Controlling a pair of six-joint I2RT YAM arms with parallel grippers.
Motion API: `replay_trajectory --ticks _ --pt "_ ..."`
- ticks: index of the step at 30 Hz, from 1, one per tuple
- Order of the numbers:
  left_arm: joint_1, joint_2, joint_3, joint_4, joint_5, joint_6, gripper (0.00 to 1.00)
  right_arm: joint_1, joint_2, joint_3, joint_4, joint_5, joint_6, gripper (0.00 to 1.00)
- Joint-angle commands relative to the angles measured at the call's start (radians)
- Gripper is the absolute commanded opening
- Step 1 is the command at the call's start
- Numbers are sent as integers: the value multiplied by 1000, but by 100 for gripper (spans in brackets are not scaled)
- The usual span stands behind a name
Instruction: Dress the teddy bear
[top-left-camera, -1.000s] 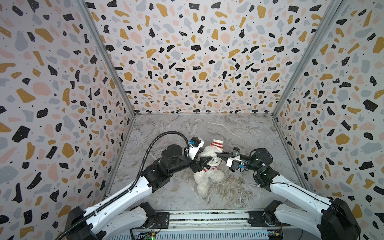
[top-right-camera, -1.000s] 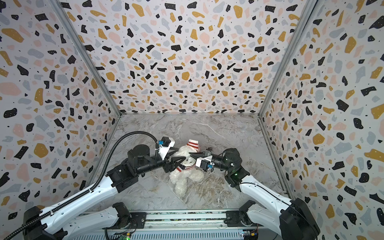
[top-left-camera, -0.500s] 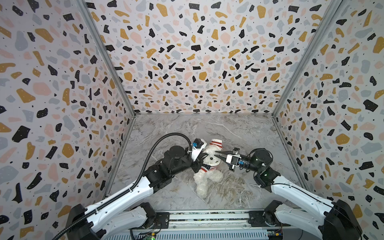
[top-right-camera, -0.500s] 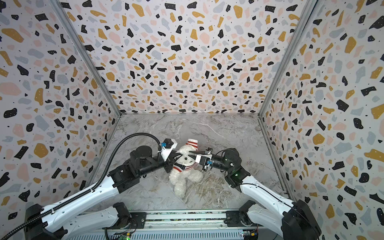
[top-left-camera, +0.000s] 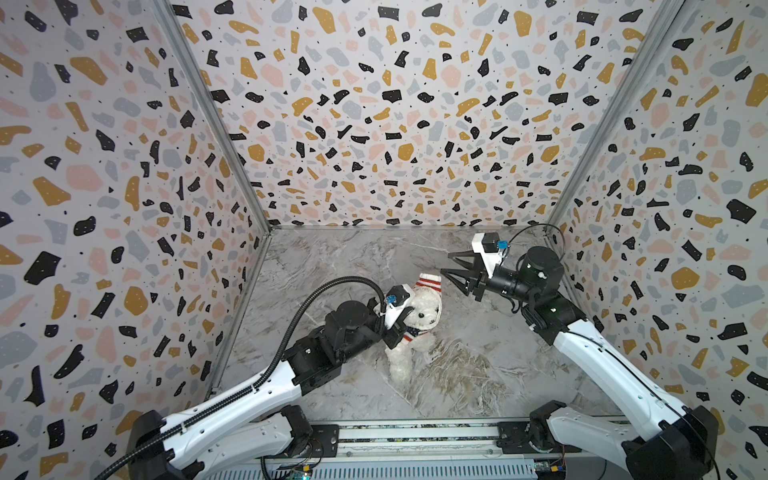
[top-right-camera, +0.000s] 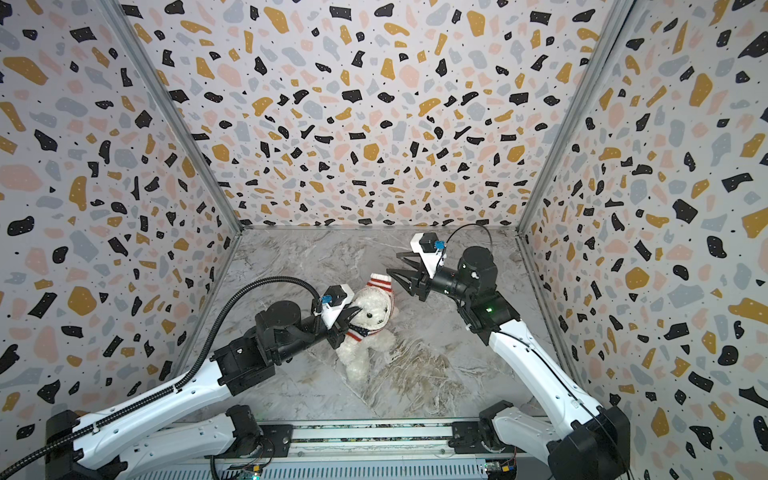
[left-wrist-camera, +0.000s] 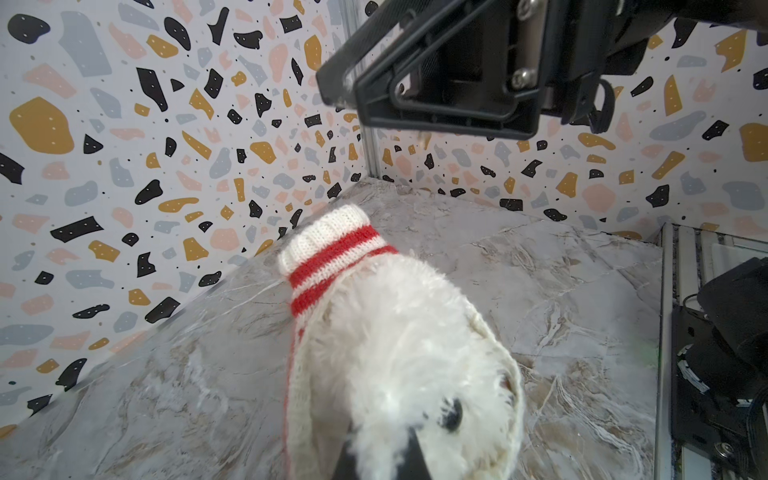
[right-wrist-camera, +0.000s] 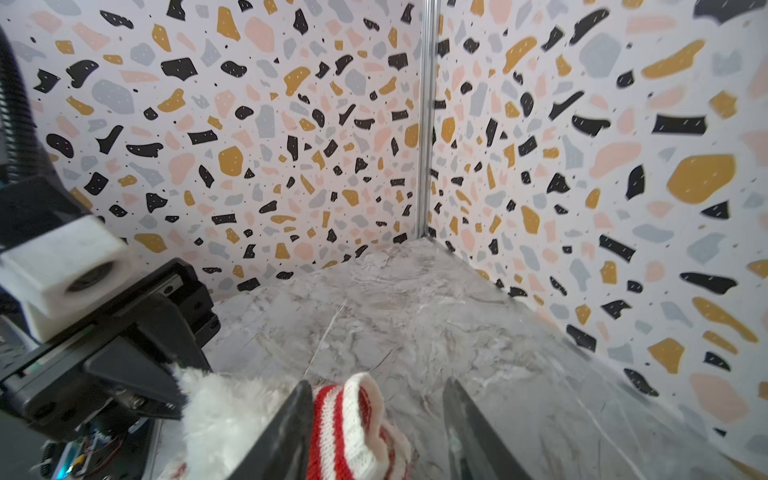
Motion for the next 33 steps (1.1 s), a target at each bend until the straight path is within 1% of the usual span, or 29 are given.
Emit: replay_trajectory --ticks 1,6,11,14,17,19,20,22,24,26,28,29,30,33 --pt "-19 -11 -3 78 -28 27 0 -7 6 37 -126 -82 1 53" --pt "-38 -5 -2 70 -49 35 0 -6 68 68 -192 -86 -23 47" --pt "-39 -5 0 68 -61 32 0 -4 62 55 -186 -108 -25 38" --pt "-38 -8 0 68 -61 33 0 -4 70 47 -188 -120 -29 31" --pt "-40 -11 -1 67 -71 32 0 6 73 44 -190 -127 -36 18" --pt "-40 -18 -6 68 -77 30 0 6 69 43 -193 -120 -44 3" --pt "-40 -22 -9 71 -82 29 0 7 67 40 -194 -110 -45 0" --pt "-41 -28 -14 78 -96 29 0 6 60 31 -194 -64 -48 0" --pt "-41 -37 -21 85 -114 29 0 2 56 17 -190 7 -41 0" --pt "-41 -49 -28 99 -121 29 0 -4 63 -6 -186 103 -34 0" --pt "-42 -63 -36 112 -127 28 0 -5 83 -29 -186 230 -37 0" --pt "-42 -69 -40 118 -128 29 0 -9 98 -38 -186 268 -39 0" --pt "-41 -74 -43 125 -130 26 0 -17 116 -51 -179 291 -37 0" --pt "-42 -81 -50 135 -142 24 0 -32 156 -93 -131 288 -15 0"
